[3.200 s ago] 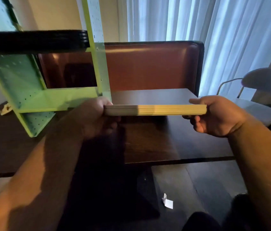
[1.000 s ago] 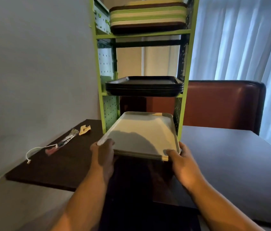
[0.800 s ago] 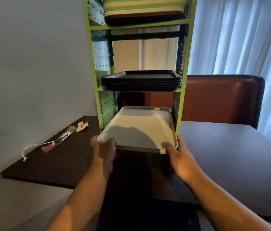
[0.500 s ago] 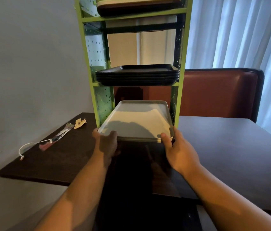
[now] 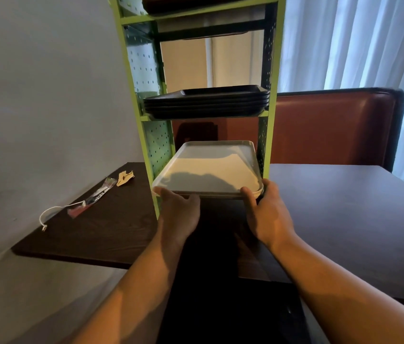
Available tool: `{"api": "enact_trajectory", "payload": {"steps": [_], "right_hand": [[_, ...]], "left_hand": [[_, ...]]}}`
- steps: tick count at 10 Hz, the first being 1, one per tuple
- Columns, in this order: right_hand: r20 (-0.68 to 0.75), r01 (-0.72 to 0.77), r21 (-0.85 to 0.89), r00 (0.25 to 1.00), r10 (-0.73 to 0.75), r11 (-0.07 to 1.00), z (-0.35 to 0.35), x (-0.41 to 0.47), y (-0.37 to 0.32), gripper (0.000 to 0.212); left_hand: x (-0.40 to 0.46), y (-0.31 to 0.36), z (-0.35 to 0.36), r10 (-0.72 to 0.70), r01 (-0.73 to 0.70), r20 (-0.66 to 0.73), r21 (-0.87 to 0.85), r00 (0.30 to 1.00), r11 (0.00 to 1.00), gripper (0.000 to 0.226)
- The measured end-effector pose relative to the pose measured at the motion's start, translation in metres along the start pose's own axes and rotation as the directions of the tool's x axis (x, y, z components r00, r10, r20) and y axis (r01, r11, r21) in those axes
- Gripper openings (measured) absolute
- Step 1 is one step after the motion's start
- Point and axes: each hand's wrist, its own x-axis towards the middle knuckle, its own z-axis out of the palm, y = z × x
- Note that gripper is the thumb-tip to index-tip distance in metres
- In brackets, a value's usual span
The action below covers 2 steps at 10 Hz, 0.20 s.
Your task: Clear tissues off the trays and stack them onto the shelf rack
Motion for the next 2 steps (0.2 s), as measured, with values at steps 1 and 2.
{"api": "enact_trajectory", "payload": {"steps": [1, 2], "right_hand": [[0.006, -0.024, 0.051, 1.0, 0.024, 0.998, -0.002, -0.006, 0.0, 0.059], [-0.014, -0.132, 0.169, 0.991, 0.136, 0.977, -0.008, -0.005, 0.0, 0.056]], "left_hand": [[-0.019, 0.007, 0.006, 0.128, -0.135, 0.056, 0.14, 0.99, 0.981, 0.08], [-0.036, 0.018, 0.024, 0.244, -0.262, 0.11, 0.195, 0.963, 0.945, 0.07]]}}
